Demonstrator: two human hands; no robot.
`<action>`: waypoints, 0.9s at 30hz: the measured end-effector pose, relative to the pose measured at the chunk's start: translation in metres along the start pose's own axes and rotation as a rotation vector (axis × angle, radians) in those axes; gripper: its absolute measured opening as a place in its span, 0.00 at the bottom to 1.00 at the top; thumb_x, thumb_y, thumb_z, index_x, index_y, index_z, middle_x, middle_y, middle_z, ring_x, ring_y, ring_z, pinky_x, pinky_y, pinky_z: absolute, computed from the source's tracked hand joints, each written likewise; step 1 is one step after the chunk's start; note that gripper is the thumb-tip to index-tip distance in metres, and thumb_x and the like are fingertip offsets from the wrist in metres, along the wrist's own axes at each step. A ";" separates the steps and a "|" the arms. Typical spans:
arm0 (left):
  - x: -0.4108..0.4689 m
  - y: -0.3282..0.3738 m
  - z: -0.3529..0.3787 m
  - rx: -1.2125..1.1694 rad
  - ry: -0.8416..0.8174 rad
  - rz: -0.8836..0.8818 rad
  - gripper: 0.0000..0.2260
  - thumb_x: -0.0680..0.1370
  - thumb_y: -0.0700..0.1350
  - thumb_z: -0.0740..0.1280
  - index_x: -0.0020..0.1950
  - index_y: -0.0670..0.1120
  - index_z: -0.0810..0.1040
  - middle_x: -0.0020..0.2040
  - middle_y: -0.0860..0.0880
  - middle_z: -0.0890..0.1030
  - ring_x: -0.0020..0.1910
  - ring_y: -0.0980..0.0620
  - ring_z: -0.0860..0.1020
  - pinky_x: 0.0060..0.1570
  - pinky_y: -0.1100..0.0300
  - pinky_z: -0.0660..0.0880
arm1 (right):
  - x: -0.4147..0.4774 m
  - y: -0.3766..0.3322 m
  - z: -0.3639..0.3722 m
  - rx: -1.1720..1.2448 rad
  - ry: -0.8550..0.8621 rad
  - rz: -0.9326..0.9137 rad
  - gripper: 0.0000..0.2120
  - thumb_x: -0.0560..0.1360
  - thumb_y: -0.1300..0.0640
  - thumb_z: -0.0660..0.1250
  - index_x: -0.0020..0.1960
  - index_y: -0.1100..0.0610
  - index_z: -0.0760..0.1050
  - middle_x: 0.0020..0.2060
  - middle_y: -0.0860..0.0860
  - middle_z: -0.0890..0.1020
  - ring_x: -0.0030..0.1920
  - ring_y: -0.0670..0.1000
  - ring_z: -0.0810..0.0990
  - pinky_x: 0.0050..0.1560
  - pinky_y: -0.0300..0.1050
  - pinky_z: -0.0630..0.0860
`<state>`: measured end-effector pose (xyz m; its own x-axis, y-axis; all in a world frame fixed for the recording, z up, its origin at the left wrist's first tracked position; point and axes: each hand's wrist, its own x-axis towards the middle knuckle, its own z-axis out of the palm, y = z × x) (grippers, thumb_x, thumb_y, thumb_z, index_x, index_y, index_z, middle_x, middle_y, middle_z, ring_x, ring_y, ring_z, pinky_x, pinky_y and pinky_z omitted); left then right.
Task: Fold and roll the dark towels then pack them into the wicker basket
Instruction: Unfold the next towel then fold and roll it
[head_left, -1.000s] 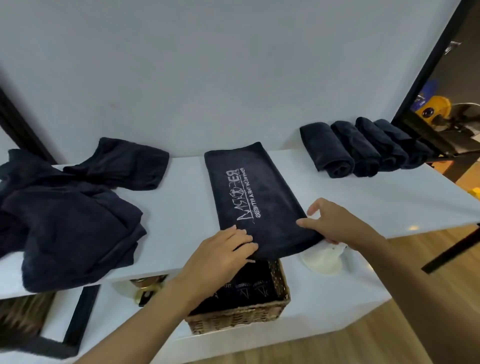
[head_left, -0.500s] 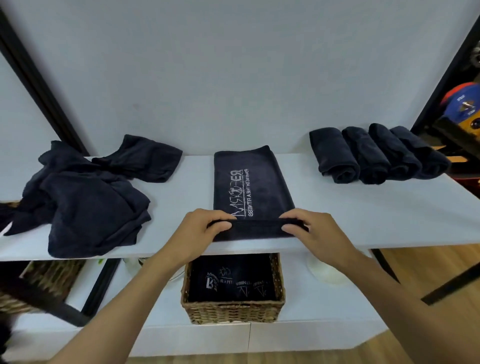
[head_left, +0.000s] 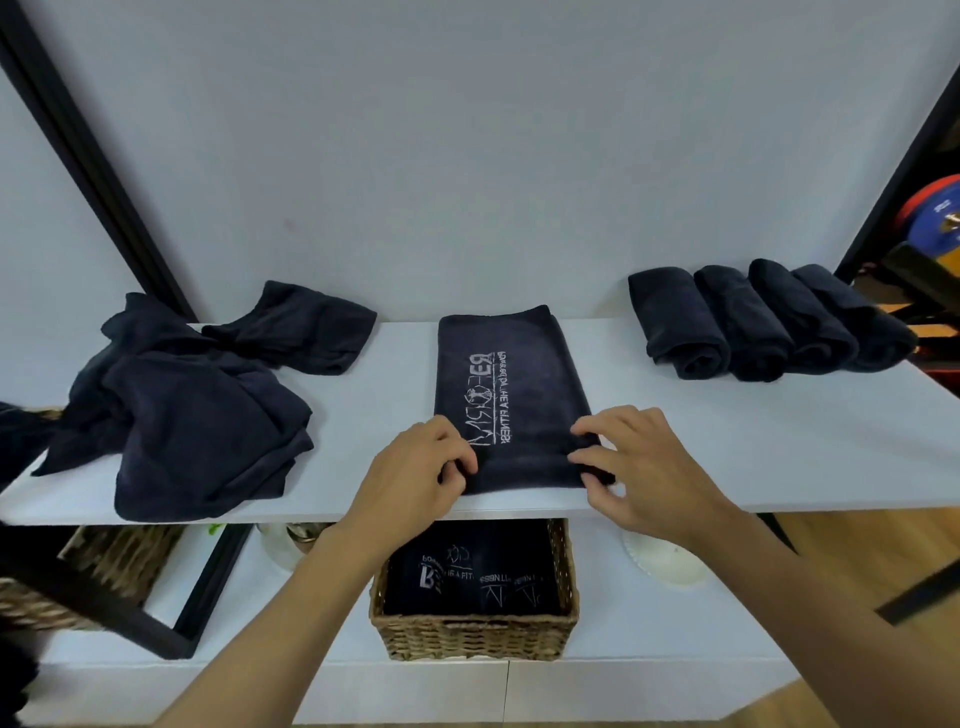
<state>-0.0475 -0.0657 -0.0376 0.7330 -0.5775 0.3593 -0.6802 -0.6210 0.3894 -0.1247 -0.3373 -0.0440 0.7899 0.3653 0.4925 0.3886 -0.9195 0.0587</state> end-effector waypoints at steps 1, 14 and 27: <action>-0.001 -0.003 -0.001 0.068 0.011 0.072 0.07 0.74 0.45 0.65 0.45 0.51 0.83 0.47 0.57 0.77 0.43 0.56 0.73 0.43 0.61 0.70 | -0.001 0.000 -0.001 -0.031 -0.033 -0.005 0.11 0.72 0.49 0.68 0.49 0.52 0.83 0.56 0.48 0.79 0.55 0.49 0.73 0.51 0.46 0.67; 0.011 -0.010 -0.008 0.050 -0.057 0.012 0.09 0.72 0.42 0.67 0.51 0.51 0.80 0.44 0.56 0.81 0.45 0.54 0.77 0.47 0.67 0.67 | 0.031 -0.001 -0.019 0.479 -0.366 0.466 0.09 0.74 0.60 0.65 0.51 0.50 0.77 0.41 0.44 0.82 0.38 0.43 0.77 0.39 0.33 0.71; 0.043 -0.030 -0.002 -0.108 0.021 -0.090 0.08 0.78 0.41 0.66 0.49 0.54 0.81 0.47 0.54 0.77 0.44 0.57 0.75 0.47 0.61 0.73 | 0.027 0.013 0.010 0.069 -0.016 0.112 0.10 0.75 0.53 0.67 0.54 0.55 0.82 0.52 0.50 0.80 0.49 0.51 0.77 0.48 0.46 0.76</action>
<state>0.0047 -0.0708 -0.0322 0.7919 -0.5097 0.3362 -0.6081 -0.6087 0.5096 -0.0932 -0.3381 -0.0384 0.8372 0.2640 0.4789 0.3290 -0.9427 -0.0555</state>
